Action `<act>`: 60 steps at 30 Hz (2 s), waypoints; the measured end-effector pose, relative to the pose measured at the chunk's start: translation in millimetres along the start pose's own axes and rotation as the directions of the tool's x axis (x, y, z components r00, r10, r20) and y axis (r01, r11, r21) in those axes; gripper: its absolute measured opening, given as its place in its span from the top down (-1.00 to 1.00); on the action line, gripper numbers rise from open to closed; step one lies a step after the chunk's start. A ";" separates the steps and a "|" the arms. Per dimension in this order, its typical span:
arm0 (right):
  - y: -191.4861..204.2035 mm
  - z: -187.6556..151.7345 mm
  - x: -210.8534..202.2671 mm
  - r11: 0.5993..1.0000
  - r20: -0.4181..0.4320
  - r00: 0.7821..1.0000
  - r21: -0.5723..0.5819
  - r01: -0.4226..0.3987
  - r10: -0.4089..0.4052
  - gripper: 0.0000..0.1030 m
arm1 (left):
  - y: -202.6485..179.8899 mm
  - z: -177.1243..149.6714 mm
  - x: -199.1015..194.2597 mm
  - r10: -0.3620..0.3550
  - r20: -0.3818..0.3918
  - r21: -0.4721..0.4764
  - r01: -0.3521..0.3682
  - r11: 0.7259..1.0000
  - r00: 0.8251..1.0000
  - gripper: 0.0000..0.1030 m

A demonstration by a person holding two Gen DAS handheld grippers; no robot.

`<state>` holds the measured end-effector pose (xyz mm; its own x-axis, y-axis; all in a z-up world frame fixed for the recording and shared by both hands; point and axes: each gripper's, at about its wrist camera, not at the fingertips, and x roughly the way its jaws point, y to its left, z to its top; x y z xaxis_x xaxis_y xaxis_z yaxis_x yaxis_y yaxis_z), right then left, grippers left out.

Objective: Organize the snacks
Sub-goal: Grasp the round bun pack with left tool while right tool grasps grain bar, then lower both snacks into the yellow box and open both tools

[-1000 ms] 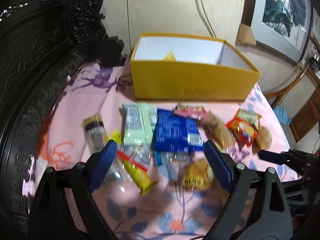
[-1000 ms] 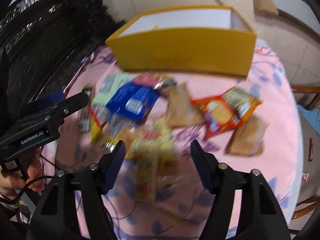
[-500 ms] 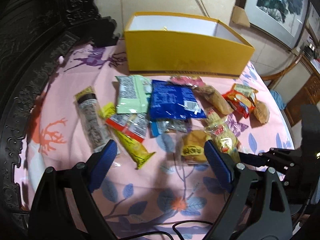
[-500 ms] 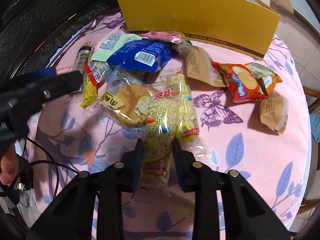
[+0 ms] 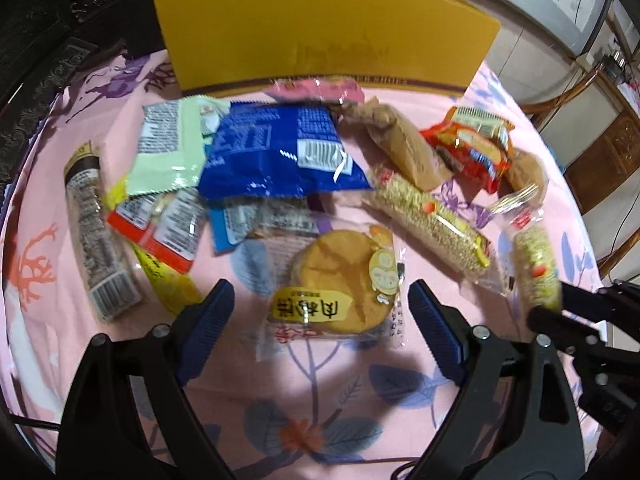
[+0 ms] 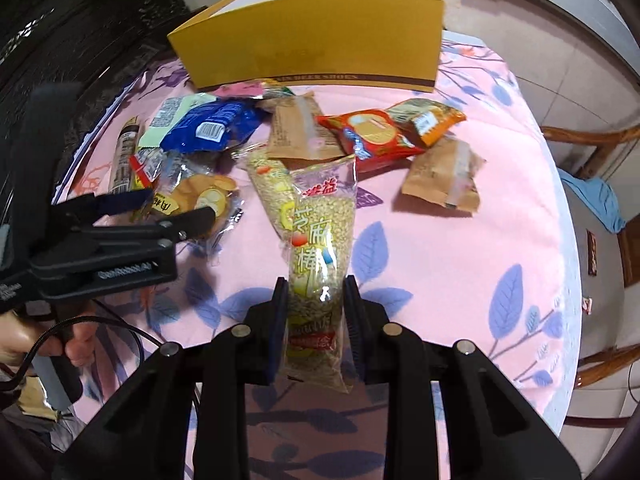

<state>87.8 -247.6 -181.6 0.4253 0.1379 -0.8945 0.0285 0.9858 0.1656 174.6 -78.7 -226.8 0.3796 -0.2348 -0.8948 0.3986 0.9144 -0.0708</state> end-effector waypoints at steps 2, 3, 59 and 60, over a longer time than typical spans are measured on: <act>0.3 -0.2 -0.1 1.000 0.001 1.000 0.005 0.001 -0.001 0.45 | -1.2 -1.3 2.8 0.000 -0.008 0.000 0.000 1.000 1.000 -0.69; -0.9 -0.9 -1.5 1.000 0.003 1.000 0.005 0.001 -0.001 0.45 | -1.1 -1.4 3.6 0.002 -0.013 0.001 -0.002 1.000 1.000 -0.61; -23.2 226.0 -25.4 0.999 0.444 0.896 0.047 -0.024 0.000 0.45 | 29.6 185.5 -78.2 0.068 0.473 -0.203 0.034 0.979 0.878 -0.23; -23.3 229.5 -21.8 0.999 0.445 0.896 0.046 -0.021 -0.002 0.45 | 31.1 187.9 -75.2 0.069 0.476 -0.209 0.036 0.977 0.876 -0.23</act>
<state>285.5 -295.6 -70.6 0.7833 0.0789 -0.6166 0.0612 0.9773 0.2028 315.3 -94.6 -78.9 0.7581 -0.2996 -0.5792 0.2291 0.9540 -0.1936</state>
